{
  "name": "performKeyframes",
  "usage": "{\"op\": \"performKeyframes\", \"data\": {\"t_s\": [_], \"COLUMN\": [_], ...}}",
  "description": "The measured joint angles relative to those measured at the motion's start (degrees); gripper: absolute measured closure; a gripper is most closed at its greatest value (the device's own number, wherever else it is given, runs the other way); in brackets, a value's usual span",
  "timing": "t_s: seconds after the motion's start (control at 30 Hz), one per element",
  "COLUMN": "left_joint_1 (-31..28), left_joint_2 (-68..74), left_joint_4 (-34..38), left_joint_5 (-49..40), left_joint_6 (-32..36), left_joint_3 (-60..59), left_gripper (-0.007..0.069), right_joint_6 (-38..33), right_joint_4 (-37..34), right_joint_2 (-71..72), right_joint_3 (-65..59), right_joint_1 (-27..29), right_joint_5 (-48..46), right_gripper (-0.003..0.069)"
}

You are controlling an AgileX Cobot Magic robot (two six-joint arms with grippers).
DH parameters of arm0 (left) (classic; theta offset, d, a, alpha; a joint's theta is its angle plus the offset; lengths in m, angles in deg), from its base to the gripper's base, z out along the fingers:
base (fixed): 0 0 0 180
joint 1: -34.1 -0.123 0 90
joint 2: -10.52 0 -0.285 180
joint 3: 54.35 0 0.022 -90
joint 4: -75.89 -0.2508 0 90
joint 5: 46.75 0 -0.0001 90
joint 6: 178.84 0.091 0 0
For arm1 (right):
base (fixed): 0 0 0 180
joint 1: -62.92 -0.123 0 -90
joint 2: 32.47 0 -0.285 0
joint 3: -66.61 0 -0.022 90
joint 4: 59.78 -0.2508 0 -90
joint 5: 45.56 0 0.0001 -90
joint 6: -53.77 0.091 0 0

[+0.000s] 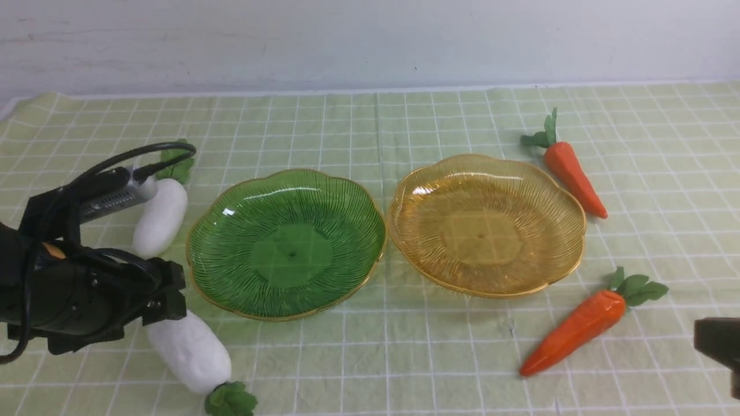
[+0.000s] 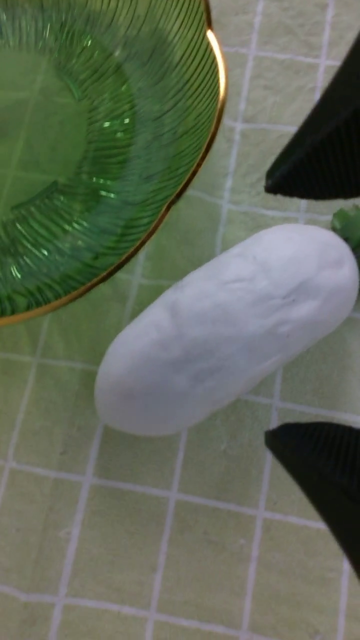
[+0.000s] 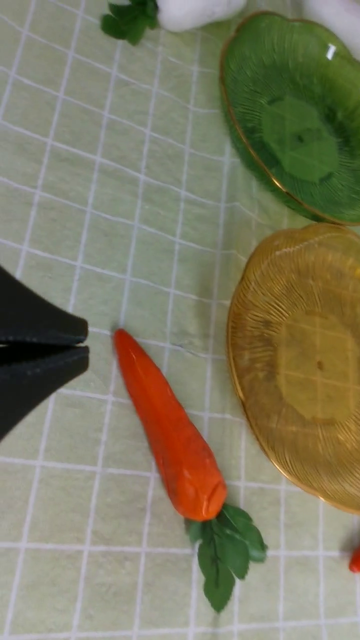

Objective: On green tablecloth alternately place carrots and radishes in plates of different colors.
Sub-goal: 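Pick up the white radish and place it in the left plate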

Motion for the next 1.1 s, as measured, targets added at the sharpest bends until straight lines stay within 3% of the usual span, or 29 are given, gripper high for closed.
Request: {"op": "performKeyframes", "data": {"t_s": [0.1,0.27,0.47,0.6,0.83,0.93,1.1], "left_joint_1": [0.0,0.05,0.05,0.05,0.05,0.25,2.88], "left_joint_2": [4.55,10.32,13.84,14.43,8.22,4.09,3.2], "left_joint_4": [0.72,5.05,6.39,6.14,-1.03,-1.1,3.62], "left_joint_5": [1.0,3.88,5.02,4.3,-9.93,-10.92,-5.56], "left_joint_6": [-1.18,-0.63,-0.64,-0.64,-0.33,3.05,16.02], "left_joint_3": [0.0,0.0,0.05,0.19,6.69,11.71,19.97], "left_gripper": [-0.0038,-0.0047,0.0021,0.0148,0.0146,0.0146,0.0146], "right_joint_6": [-2.87,-3.73,-3.73,-3.98,-3.99,-3.28,-2.43], "right_joint_4": [-2.73,-3.28,-3.28,-3.28,-3.28,-3.06,-1.24], "right_joint_2": [-0.12,-0.12,-0.12,-0.12,-0.12,-1.49,-8.4], "right_joint_3": [-0.45,-0.48,-0.52,-0.52,-0.52,0.36,5.62], "right_joint_1": [0.0,0.0,-0.05,-0.05,-0.05,-0.05,-0.05], "right_joint_5": [0.21,0.6,0.64,0.64,0.64,-0.22,-4.01], "right_gripper": [0.0674,0.0674,0.0674,0.0674,0.0674,0.0674,0.0674]}}
